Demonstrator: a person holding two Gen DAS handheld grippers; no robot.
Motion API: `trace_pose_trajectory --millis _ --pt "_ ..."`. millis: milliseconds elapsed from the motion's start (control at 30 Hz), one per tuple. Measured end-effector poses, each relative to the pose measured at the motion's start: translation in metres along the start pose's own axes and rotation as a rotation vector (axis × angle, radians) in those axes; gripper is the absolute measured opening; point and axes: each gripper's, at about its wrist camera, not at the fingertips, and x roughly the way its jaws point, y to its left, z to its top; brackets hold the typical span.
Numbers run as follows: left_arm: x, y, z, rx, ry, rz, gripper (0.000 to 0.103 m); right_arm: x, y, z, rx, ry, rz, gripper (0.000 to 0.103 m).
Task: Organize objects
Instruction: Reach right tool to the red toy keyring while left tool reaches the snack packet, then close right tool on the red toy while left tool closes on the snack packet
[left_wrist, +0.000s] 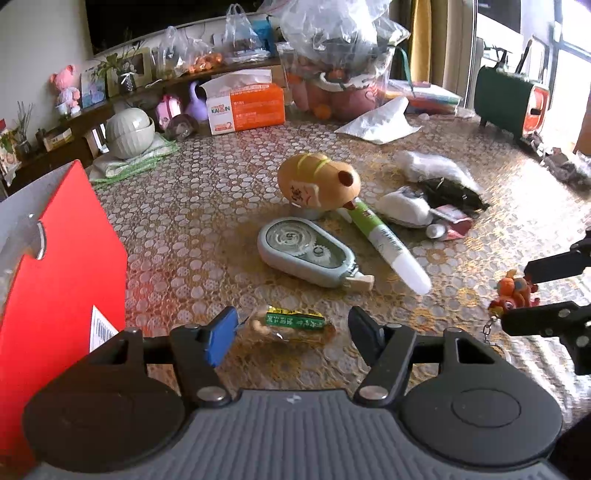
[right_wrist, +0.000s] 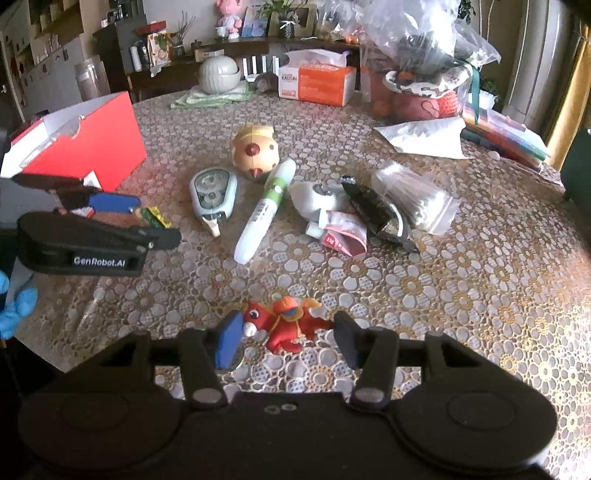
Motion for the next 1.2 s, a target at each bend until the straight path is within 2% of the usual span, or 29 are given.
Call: trace_pose_trajectory --millis 300,400,500,567,600,633,700,833,1100,1200 --pt "-0.032 -0.003 -0.008 -0.036 -0.012 -0.043 0.059 -0.027 0.006 0.005 0.013 -0.033 0.009 0.054" --pt "-0.042 -0.002 -0.011 -0.04 -0.008 -0.056 0.042 -0.037 0.011 0.006 0.006 -0.048 0.012 0.054" --pt "-0.047 -0.002 -0.014 -0.034 -0.007 -0.054 0.042 -0.044 0.015 0.007 -0.003 -0.059 0.006 0.054" --pt "-0.05 -0.001 -0.016 -0.029 -0.002 -0.092 0.042 -0.047 0.017 0.007 -0.005 -0.065 0.002 0.054" --pt "-0.052 -0.001 -0.018 -0.026 -0.007 -0.101 0.046 -0.049 0.018 0.007 -0.006 -0.067 0.002 0.054" --pt "-0.054 -0.002 -0.02 -0.017 -0.011 -0.095 0.061 -0.05 0.019 0.007 -0.007 -0.069 0.003 0.054" --pt "-0.056 -0.003 -0.022 -0.008 -0.02 -0.091 0.08 -0.053 0.02 0.005 -0.009 -0.072 0.005 0.054" --pt "-0.053 -0.005 -0.023 -0.001 -0.002 -0.131 0.081 -0.054 0.02 0.003 -0.013 -0.069 0.007 0.054" --pt "-0.018 -0.016 -0.027 0.056 0.08 -0.093 0.081 -0.05 0.011 -0.001 0.009 -0.057 0.007 0.054" --pt "-0.011 -0.015 -0.026 0.043 0.082 -0.084 0.082 -0.047 0.006 -0.003 0.018 -0.049 0.008 0.054"
